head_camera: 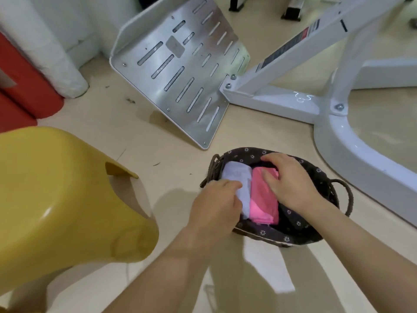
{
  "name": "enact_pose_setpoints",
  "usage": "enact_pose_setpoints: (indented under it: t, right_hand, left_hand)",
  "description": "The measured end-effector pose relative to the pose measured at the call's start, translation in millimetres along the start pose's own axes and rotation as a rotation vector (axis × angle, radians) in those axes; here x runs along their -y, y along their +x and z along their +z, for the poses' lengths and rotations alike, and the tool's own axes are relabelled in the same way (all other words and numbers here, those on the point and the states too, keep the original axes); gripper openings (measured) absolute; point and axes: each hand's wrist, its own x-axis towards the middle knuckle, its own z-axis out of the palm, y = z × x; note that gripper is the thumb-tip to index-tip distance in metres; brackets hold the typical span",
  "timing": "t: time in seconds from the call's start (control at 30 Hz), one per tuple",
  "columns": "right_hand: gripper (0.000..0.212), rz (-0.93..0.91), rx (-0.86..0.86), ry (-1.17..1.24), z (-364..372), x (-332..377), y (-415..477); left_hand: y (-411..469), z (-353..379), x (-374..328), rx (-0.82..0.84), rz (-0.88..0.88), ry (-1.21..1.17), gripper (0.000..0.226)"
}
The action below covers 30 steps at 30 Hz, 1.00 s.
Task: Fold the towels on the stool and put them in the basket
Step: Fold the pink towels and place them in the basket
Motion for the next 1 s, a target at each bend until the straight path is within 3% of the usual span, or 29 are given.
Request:
enact_pose_setpoints:
  t: [0.1, 0.23, 0.37, 0.47, 0.57, 0.7, 0.77, 0.87, 1.0]
  right_hand:
    - [0.023, 0.030, 0.056, 0.072, -13, 36, -12]
    - [0.032, 0.108, 0.335, 0.114, -30, 94, -56]
    - [0.020, 0.116, 0.547, 0.131, -44, 159, -109]
    - [0.016, 0.185, 0.529, 0.256, -66, 207, -139]
    - [0.019, 0.290, 0.481, 0.389, -112, 253, -160]
    - [0.027, 0.405, 0.384, 0.465, -215, 287, -181]
    - [0.021, 0.499, 0.293, 0.487, -272, 285, -189]
    - [0.019, 0.606, 0.145, 0.618, -358, 272, -187]
    - [0.026, 0.608, 0.021, 0.729, -451, 232, -173]
  left_hand:
    - [-17, -25, 14, -0.071, -0.014, -0.116, 0.031]
    - [-63, -64, 20, 0.040, -0.016, -0.052, 0.031]
    - [-117, -110, 16, 0.251, -0.083, 0.036, 0.033]
    - [-158, -158, 1, 0.318, -0.142, 0.004, 0.041]
    - [-192, -211, -24, 0.400, -0.235, 0.037, 0.034]
    - [-201, -286, -81, 0.329, -0.278, -0.059, 0.030]
    - [-197, -317, -126, 0.309, -0.258, -0.156, 0.040]
    - [-180, -343, -196, 0.120, -0.106, -0.145, 0.053]
    - [-134, -346, -280, 0.200, -0.192, -0.257, 0.029]
